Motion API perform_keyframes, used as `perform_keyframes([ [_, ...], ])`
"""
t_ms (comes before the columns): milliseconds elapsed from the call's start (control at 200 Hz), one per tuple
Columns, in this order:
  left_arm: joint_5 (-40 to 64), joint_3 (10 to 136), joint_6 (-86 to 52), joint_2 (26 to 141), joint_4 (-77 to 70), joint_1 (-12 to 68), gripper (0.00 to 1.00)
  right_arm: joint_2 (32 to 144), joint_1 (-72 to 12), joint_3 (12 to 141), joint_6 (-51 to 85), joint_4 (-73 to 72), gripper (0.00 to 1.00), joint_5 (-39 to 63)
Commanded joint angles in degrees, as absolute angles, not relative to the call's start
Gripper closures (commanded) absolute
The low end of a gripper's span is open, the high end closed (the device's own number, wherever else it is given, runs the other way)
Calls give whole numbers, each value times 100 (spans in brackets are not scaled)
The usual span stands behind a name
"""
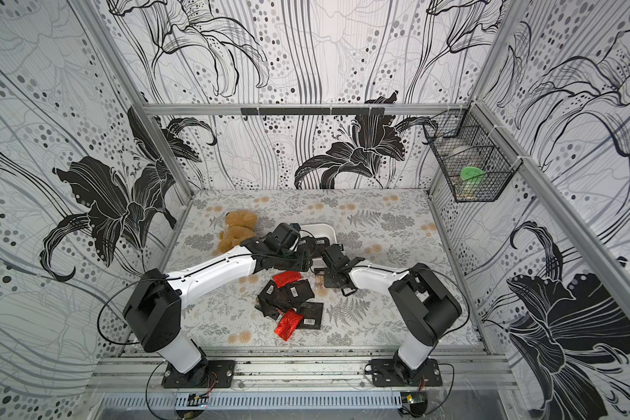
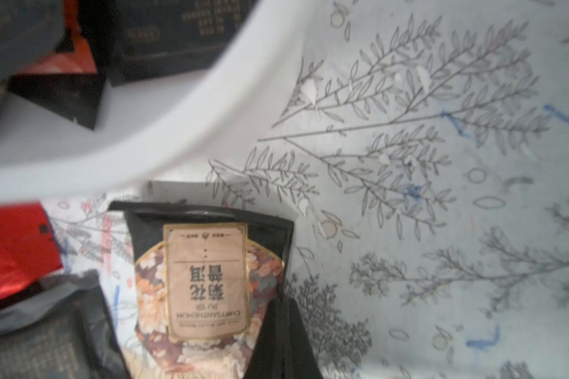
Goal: Put the tea bags into the storage box
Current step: Pick up the tea bag from the center of the board, then place the tea bag in the storage box.
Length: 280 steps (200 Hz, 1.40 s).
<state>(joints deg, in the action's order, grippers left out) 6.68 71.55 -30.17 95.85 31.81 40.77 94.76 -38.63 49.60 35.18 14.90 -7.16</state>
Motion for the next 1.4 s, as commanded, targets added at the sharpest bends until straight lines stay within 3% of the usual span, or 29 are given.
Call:
perform_keyframes([
  [0,700,7277,-3033,9632,3138,4085,34,9065,-3895,4709,3697,1665,100,-473],
  [411,896,7104,-2971,9336,2783,4057,35,7894,-3895,4519,3876,1816,100,-273],
  [811,270,6970,-3065,8902,2733,3988,36,7286,-3869,5076,3754,2254,100,-277],
  [1021,57,6540,-3365,8422,2259,3736,34,7706,-3332,5808,3387,2067,100,-32],
  [1282,-540,6372,-3325,7990,2145,3694,27,9412,-2993,7268,3116,1760,100,401],
  [1337,-590,6374,-3328,7996,2168,3687,26,9782,-2991,7415,3090,1814,90,482],
  [1397,-749,6397,-3353,8023,2215,3686,25,9977,-2984,7407,3070,1841,70,527],
])
